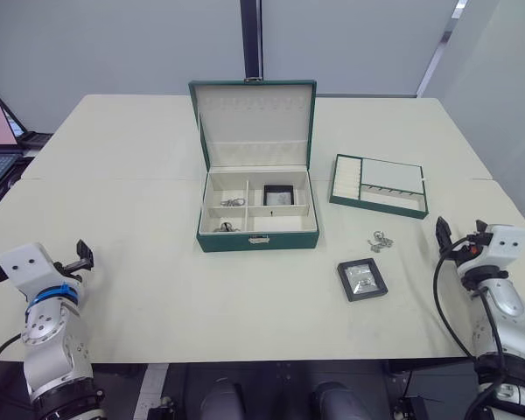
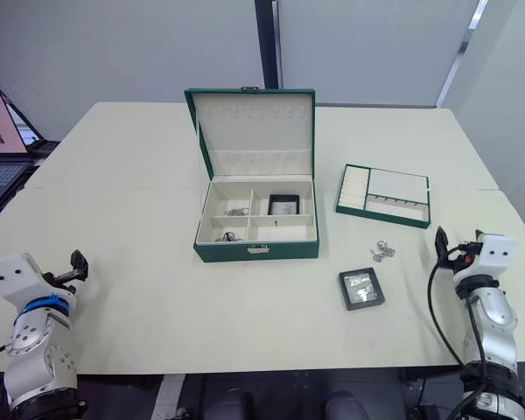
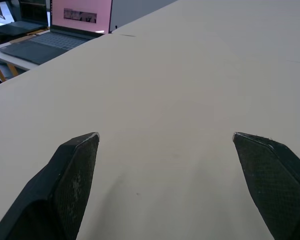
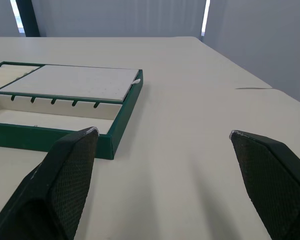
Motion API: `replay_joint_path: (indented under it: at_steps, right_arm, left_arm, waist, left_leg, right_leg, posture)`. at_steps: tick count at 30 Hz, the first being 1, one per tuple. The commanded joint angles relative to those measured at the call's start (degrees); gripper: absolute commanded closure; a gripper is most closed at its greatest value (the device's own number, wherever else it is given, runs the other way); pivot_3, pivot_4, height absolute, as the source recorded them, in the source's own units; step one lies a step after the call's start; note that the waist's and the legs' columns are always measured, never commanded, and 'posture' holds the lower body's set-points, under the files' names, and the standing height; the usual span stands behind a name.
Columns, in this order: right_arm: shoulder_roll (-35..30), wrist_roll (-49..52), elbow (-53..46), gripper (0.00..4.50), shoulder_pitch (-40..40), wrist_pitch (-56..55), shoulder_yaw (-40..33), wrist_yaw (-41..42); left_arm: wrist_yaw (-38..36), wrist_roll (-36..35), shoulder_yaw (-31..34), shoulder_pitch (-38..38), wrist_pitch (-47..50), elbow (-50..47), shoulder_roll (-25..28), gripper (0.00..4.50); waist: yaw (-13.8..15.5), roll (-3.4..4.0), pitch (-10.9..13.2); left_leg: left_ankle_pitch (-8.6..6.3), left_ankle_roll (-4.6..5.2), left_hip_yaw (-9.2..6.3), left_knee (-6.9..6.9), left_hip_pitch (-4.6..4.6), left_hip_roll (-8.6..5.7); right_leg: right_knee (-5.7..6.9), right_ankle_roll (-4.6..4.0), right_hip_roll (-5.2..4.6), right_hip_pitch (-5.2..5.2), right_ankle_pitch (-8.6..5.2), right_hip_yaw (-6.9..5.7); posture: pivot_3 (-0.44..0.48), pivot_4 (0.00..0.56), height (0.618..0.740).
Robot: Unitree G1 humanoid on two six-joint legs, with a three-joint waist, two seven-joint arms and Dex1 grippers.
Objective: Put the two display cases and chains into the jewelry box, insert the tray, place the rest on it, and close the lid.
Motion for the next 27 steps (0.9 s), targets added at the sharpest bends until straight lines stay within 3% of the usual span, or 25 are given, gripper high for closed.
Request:
replay_joint_path:
  at_steps: [1, 5, 14, 19, 27]
  right_arm:
    - [-1.54, 1.37, -1.09, 0.00, -0.87, -1.07, -1.72, 0.57]
    - [-3.21, 4.66, -3.75, 0.00, -1.73, 2.02, -1.49, 4.58]
    - [-17.85, 13.41, -17.69, 0.00, -3.89, 21.46, 6.78, 29.27]
    - [-26.98, 15.36, -23.69, 0.00, -5.52, 28.70, 12.18, 42.90]
    - [-33.96, 11.01, -30.67, 0.00, -7.71, 27.73, 21.25, 56.42]
  left_arm:
    - [0.19, -0.37, 0.04, 0.39, -0.98, -1.17, 0.79, 0.06]
    - [-3.95, -2.27, -1.20, 1.36, 0.86, -5.81, 2.22, 0.06]
    - [-22.58, -17.93, -6.07, -0.84, 10.35, -23.81, 10.74, 0.06]
    - [-32.70, -25.76, -12.36, -3.59, 16.33, -29.66, 15.10, 0.06]
    - [-49.72, -25.21, -27.44, -4.97, 16.07, -35.03, 19.42, 0.06]
  waist:
    - [0.00, 0.00, 0.00]
    - [0.00, 0.00, 0.00]
    - [0.08, 0.07, -0.03]
    - [0.08, 0.08, -0.02]
    - [-0.01, 0.08, -0.01]
  left_leg:
    - [0.00, 0.00, 0.00, 0.00, 0.00, 0.00]
    - [0.00, 0.00, 0.01, 0.00, 0.00, 0.00]
    - [0.00, 0.00, -0.01, 0.01, -0.01, 0.00]
    - [0.00, 0.01, -0.02, 0.01, -0.03, -0.01]
    - [-0.01, 0.01, -0.05, 0.03, -0.03, -0.01]
  right_leg:
    - [0.00, 0.00, 0.00, 0.00, 0.00, 0.00]
    - [0.00, 0.00, 0.00, 0.00, 0.00, 0.00]
    - [-0.01, 0.00, 0.00, 0.05, 0.00, -0.02]
    - [-0.10, 0.00, 0.00, 0.05, 0.00, -0.03]
    - [-0.15, 0.00, 0.02, 0.05, 0.00, -0.02]
  posture:
    - [0.000, 0.150, 0.740]
    - [0.000, 0.150, 0.740]
    - [0.000, 0.150, 0.740]
    - [0.000, 0.150, 0.740]
    - [0.000, 0.150, 0.740]
